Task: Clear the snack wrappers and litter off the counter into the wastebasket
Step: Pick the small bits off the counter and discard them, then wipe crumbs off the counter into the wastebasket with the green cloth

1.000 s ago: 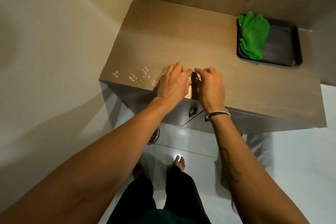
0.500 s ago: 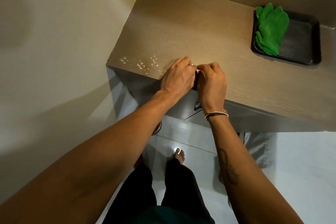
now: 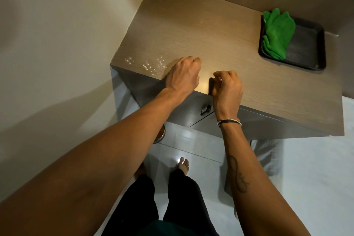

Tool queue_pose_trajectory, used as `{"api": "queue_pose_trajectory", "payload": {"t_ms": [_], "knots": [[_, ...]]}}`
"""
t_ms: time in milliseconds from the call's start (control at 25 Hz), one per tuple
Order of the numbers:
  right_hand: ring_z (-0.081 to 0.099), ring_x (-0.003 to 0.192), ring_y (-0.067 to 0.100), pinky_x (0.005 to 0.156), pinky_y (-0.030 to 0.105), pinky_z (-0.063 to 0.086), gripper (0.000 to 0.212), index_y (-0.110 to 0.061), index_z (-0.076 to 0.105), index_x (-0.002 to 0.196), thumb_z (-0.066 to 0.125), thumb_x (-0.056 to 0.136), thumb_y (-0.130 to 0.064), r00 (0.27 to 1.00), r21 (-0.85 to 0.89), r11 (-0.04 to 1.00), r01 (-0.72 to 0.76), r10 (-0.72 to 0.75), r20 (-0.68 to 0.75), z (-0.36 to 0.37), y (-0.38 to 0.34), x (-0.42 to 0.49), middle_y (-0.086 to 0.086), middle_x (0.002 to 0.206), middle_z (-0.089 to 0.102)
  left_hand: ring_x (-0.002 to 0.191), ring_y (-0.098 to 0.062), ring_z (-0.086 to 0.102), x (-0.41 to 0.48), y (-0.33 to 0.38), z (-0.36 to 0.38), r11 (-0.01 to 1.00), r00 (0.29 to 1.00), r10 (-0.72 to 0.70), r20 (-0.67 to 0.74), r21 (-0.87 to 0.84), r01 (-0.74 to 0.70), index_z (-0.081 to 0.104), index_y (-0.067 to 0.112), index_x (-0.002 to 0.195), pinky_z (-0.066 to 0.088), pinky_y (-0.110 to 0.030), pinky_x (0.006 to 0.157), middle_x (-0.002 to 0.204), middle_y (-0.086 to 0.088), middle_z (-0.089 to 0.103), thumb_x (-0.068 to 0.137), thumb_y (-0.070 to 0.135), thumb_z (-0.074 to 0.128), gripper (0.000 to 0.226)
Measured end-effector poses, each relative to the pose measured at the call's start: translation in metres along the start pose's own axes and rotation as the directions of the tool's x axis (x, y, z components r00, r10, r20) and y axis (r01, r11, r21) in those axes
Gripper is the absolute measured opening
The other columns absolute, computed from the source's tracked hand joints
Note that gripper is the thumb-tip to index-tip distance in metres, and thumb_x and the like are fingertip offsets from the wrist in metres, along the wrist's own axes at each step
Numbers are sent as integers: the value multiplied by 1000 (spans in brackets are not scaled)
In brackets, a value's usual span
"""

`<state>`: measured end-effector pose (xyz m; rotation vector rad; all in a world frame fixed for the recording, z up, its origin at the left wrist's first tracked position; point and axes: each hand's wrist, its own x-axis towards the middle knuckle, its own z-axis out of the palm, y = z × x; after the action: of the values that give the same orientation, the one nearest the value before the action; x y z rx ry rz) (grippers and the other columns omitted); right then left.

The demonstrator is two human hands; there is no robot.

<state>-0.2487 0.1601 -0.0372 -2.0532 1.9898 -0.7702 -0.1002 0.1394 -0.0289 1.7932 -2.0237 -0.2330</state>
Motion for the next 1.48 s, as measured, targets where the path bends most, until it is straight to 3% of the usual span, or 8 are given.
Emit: {"api": "queue_pose_trajectory", "payload": {"t_ms": [280,400,520,720,960,1200,1360,1480], "knots": [[62,96,15,82,21,50,15,-14,74,112,65,100,-10,969,244,938,248,-241,-58,43,-35,-84,4,107,68,75,-15,61,-125,-39,3,896,880,-372,-294,-362,258,70,14,93,48,-24,68,88,0,69,86,15,70,7],[64,95,18,84,22,50,13,-15,76,107,65,100,-14,939,257,951,173,-238,248,101,-35,-143,4,105,69,72,-20,64,-204,-81,38,745,759,-640,-121,-341,573,72,13,86,51,-31,69,85,-4,71,83,12,73,4],[70,104,24,95,38,61,18,-12,76,116,69,101,-19,837,182,983,-37,-69,543,172,-13,-185,8,117,73,75,-25,68,-258,-125,95,613,649,-750,127,-235,754,72,11,83,59,-40,71,84,-6,74,87,10,72,4],[73,104,27,95,36,62,21,-13,76,120,67,102,-19,749,91,994,-61,-15,662,290,43,-212,10,120,74,82,-23,72,-294,-196,208,494,517,-817,257,-154,856,74,10,87,61,-38,77,89,-6,77,91,9,72,4],[69,121,29,109,38,56,31,-12,68,136,57,108,-17,724,96,993,-68,-17,690,399,48,-190,13,133,71,104,-30,72,-272,-253,285,606,606,-747,273,-94,790,74,3,110,58,-36,92,113,-17,76,102,17,61,21],[71,116,32,102,43,60,34,-12,66,137,60,104,-14,778,115,982,-152,47,626,322,57,-199,14,132,71,122,-31,67,-285,-226,244,577,576,-755,313,-98,811,70,9,129,51,-36,103,132,-14,71,102,14,62,29],[57,142,32,121,46,41,44,-16,60,146,62,105,-32,884,41,997,71,-81,459,225,51,-196,8,147,65,149,-38,44,-268,-165,184,933,884,-360,297,106,344,53,8,151,40,-50,121,160,-18,48,103,28,59,52],[36,157,33,131,52,26,52,-15,52,153,60,106,-37,927,0,973,233,-222,302,151,25,-170,11,162,49,161,-35,18,-224,-111,121,976,944,-161,288,188,109,32,9,162,23,-53,130,173,-16,21,108,42,42,64]]}}
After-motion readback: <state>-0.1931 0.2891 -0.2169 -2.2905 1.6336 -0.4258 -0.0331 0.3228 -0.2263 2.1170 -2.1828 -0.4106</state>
